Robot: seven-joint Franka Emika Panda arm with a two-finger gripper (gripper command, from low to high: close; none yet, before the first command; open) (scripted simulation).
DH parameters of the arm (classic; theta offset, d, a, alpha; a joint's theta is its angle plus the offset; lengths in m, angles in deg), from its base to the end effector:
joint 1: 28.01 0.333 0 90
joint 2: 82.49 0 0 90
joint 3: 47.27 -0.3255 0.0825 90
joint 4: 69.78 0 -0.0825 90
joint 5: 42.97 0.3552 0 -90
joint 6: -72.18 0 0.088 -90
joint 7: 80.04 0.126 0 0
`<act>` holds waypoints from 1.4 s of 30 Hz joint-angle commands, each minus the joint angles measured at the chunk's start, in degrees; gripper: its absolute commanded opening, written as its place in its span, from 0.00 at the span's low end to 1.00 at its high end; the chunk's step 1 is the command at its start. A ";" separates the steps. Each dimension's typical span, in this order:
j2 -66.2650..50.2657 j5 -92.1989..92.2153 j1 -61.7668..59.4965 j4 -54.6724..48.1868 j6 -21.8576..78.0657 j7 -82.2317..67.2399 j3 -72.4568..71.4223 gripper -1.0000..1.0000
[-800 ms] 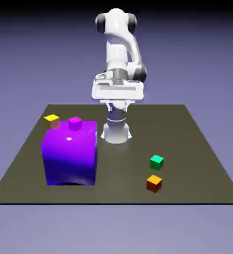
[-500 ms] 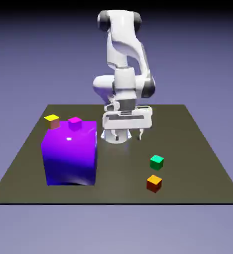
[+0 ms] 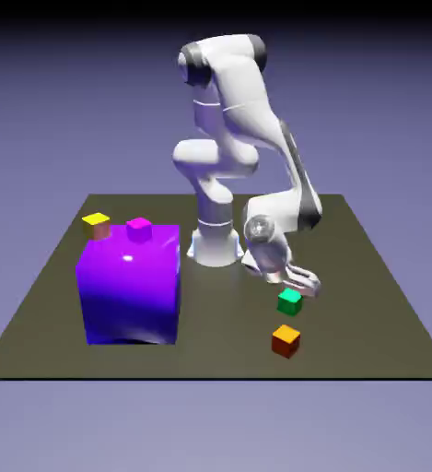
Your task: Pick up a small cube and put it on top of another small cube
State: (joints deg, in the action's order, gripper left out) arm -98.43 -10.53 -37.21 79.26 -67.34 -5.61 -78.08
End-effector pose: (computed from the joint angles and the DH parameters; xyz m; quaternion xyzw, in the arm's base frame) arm 0.3394 0.1615 0.1674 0.7239 -0.6256 -0.2903 0.0199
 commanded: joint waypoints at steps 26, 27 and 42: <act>20.47 2.89 -2.46 -5.77 1.63 20.40 29.67 0.00; 21.68 3.06 -2.67 -6.12 1.53 21.89 31.74 0.00; 47.35 -6.38 -26.91 -1.72 15.83 57.52 54.34 0.00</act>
State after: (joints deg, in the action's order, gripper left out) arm -51.09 -16.89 -64.12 77.54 -51.57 51.90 -23.74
